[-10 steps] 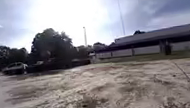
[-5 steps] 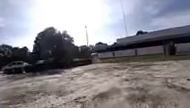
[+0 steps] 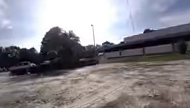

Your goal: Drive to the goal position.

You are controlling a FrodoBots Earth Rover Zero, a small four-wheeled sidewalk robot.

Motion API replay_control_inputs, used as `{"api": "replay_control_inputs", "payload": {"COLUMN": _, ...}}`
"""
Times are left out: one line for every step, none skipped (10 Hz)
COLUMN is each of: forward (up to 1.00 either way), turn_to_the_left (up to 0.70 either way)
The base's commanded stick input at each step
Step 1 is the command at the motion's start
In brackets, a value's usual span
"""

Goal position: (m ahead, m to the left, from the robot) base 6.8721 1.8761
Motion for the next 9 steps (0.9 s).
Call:
{"api": "replay_control_inputs", "payload": {"forward": 0.7, "turn_to_the_left": 0.35}}
{"api": "replay_control_inputs", "payload": {"forward": 0.7, "turn_to_the_left": 0.35}}
{"api": "replay_control_inputs", "payload": {"forward": 0.7, "turn_to_the_left": 0.35}}
{"api": "replay_control_inputs", "payload": {"forward": 0.7, "turn_to_the_left": 0.35}}
{"api": "replay_control_inputs", "payload": {"forward": 0.7, "turn_to_the_left": 0.35}}
{"api": "replay_control_inputs", "payload": {"forward": 0.7, "turn_to_the_left": 0.35}}
{"api": "replay_control_inputs", "payload": {"forward": 0.7, "turn_to_the_left": 0.35}}
{"api": "replay_control_inputs", "payload": {"forward": 0.7, "turn_to_the_left": 0.35}}
{"api": "replay_control_inputs", "payload": {"forward": 0.7, "turn_to_the_left": 0.35}}
